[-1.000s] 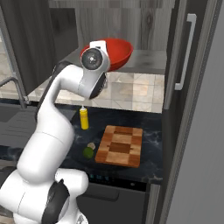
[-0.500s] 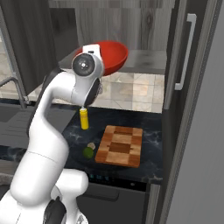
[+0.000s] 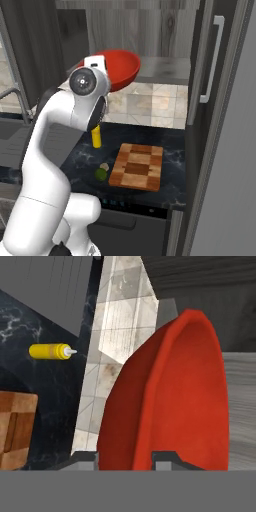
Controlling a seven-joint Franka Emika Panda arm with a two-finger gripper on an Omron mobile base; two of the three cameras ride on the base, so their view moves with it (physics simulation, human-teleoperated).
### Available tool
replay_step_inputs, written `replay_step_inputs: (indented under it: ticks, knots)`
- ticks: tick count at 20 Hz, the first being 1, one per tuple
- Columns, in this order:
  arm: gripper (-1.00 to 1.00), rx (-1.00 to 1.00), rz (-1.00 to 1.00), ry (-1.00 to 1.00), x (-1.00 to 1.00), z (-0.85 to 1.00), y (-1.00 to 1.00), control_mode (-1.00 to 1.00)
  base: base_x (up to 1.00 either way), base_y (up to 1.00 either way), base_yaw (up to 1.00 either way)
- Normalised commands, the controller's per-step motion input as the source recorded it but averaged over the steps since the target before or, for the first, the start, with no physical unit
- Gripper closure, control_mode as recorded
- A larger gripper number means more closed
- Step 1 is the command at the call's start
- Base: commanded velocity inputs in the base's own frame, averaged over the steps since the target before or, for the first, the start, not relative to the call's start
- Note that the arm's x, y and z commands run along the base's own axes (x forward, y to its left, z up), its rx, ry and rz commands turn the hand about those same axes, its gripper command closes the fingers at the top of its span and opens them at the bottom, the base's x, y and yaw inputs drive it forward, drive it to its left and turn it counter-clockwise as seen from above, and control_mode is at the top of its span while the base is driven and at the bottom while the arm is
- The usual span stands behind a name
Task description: Open the cabinet. Place the bowl and condiment on the counter. Then place the lime and garlic on the cutting board.
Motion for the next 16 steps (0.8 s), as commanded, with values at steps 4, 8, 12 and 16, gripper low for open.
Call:
replay_step_inputs:
  ticks: [4,8,12,16]
  knots:
    - [1.0,0.0,0.01,0.02,-0.23,-0.02,0.05,-1.0,0.0,0.0,0.0]
    - [1.0,0.0,0.02,0.02,-0.23,-0.04,0.0,-1.0,0.0,0.0,0.0]
    - [1.0,0.0,0.02,0.02,-0.24,-0.05,0.0,-1.0,0.0,0.0,0.0]
    - [1.0,0.0,0.01,0.01,-0.15,-0.1,0.0,-1.0,0.0,0.0,0.0]
